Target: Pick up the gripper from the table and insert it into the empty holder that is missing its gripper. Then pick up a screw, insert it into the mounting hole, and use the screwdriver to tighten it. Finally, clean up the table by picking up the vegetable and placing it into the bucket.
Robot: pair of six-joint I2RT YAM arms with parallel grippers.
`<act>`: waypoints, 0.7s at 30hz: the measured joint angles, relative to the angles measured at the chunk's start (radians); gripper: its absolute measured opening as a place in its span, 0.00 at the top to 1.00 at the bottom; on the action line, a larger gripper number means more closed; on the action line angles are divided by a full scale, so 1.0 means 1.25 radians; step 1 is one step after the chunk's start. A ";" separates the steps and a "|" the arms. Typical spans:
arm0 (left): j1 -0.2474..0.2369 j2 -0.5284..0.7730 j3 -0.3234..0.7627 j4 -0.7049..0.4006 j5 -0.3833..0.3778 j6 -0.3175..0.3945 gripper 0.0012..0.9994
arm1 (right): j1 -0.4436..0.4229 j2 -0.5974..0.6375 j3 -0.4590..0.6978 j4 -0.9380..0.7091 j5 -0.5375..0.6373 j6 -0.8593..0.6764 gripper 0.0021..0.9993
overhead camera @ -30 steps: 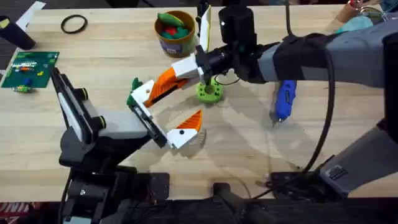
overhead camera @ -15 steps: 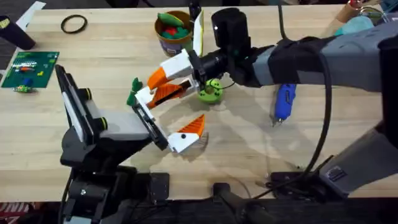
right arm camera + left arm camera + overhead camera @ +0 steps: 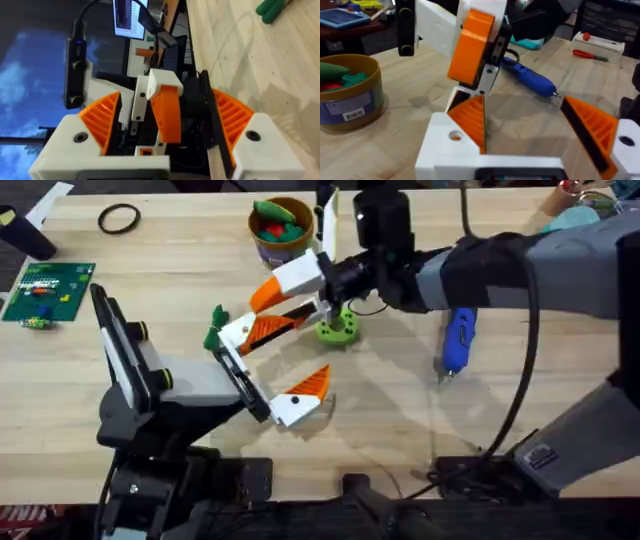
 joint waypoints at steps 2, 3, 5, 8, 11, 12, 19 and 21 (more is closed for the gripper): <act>0.000 0.000 0.000 0.000 0.000 0.000 0.02 | -0.020 0.000 0.000 0.000 -0.013 0.000 0.01; 0.000 0.000 0.000 0.000 0.000 0.000 0.02 | -0.030 0.000 0.000 0.000 -0.019 0.000 0.01; 0.000 0.000 0.000 0.000 0.001 0.000 0.02 | -0.053 0.000 0.000 0.014 -0.035 0.000 0.01; 0.000 0.000 0.000 0.000 0.001 0.000 0.02 | -0.087 0.000 0.000 0.061 -0.072 -0.001 0.01; 0.000 0.000 0.000 0.000 0.001 0.000 0.02 | -0.112 0.000 0.000 0.051 -0.109 -0.012 0.01; 0.000 0.000 0.000 0.000 0.001 0.000 0.02 | -0.116 0.000 0.000 0.035 -0.118 -0.021 0.01; 0.000 0.000 0.000 -0.001 0.006 0.000 0.02 | -0.117 0.000 -0.020 -0.088 -0.124 -0.079 0.01; 0.000 0.000 0.000 -0.001 0.016 0.002 0.02 | -0.117 0.000 -0.030 -0.092 -0.124 -0.094 0.01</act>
